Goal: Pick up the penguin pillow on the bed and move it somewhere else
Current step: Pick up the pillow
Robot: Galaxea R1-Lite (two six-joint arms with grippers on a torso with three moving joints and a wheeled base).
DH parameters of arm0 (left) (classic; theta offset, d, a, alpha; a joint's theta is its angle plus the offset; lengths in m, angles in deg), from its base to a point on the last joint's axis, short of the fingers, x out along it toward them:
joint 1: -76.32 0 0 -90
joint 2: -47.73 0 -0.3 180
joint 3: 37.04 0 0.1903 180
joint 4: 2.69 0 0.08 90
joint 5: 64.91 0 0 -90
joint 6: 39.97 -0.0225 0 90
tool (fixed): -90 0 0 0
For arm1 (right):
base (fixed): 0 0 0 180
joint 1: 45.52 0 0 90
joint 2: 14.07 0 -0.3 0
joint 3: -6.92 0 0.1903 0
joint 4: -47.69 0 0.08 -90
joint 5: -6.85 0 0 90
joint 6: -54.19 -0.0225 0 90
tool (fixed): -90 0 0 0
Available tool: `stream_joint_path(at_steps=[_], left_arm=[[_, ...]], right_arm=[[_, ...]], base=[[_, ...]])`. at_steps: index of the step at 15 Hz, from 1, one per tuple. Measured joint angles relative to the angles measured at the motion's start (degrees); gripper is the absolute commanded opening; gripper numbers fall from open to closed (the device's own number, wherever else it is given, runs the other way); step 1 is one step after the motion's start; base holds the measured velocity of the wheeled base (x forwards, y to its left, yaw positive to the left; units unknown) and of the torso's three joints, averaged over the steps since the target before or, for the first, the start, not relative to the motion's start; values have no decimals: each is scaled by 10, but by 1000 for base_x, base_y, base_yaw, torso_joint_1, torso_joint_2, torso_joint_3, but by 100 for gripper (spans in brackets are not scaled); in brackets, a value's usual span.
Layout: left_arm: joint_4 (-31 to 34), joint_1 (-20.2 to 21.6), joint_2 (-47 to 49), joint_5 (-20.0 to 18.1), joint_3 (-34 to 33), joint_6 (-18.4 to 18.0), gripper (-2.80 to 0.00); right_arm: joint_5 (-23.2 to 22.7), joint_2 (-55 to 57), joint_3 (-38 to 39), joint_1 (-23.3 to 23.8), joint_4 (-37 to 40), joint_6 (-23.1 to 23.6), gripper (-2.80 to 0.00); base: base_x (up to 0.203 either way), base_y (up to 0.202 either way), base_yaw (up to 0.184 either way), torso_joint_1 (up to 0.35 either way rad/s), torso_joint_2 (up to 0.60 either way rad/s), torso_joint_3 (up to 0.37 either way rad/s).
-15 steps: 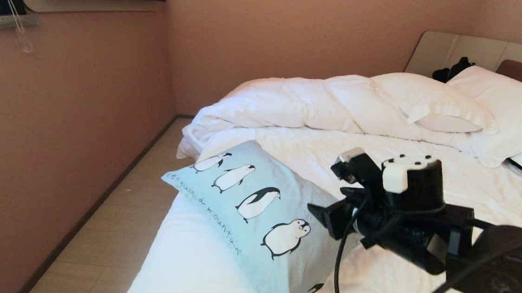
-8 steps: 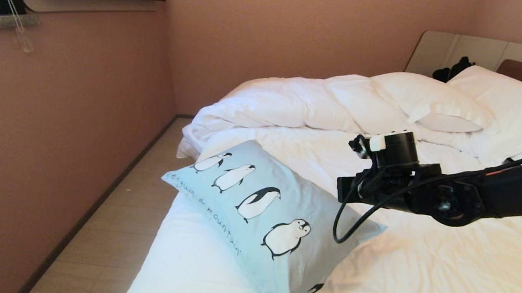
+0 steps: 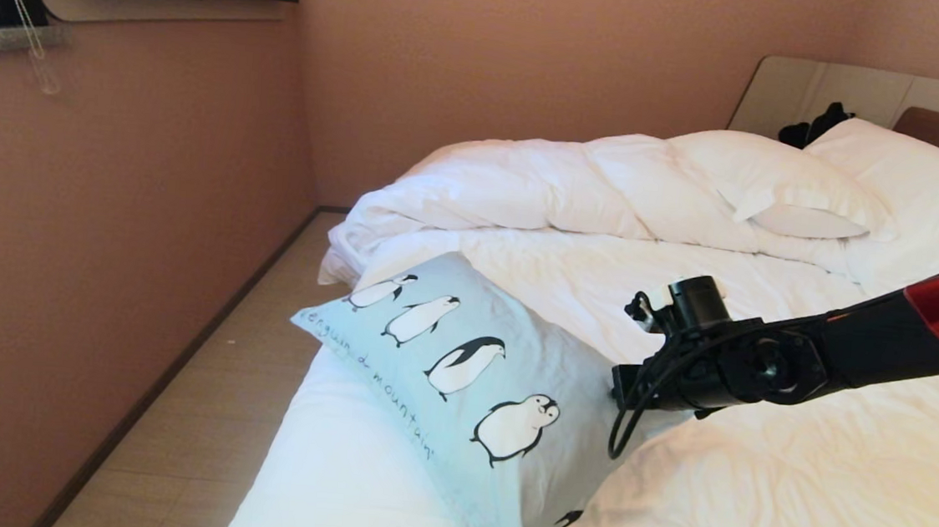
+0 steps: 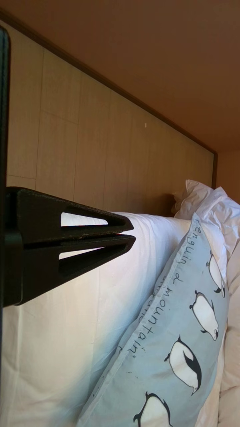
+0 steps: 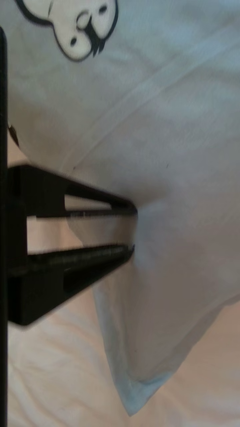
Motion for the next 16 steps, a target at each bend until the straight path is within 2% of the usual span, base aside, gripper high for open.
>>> stream_joint_path(at_steps=[5,8,11,16], left_arm=[[0,0,0,0,0,0,-280],[0,0,0,0,0,0,-280],[0,0,0,0,0,0,-280],[0,0,0,0,0,0,-280]], right_arm=[[4,-4,7,11,13,31,0],[27,-5,7,17,14,50,0],[73,-15,34,19,14,83,0],[178,-72,114,19,6,157,0]], base=[[0,0,0,0,0,0],[0,0,0,0,0,0],[0,0,0,0,0,0],[0,0,0,0,0,0]])
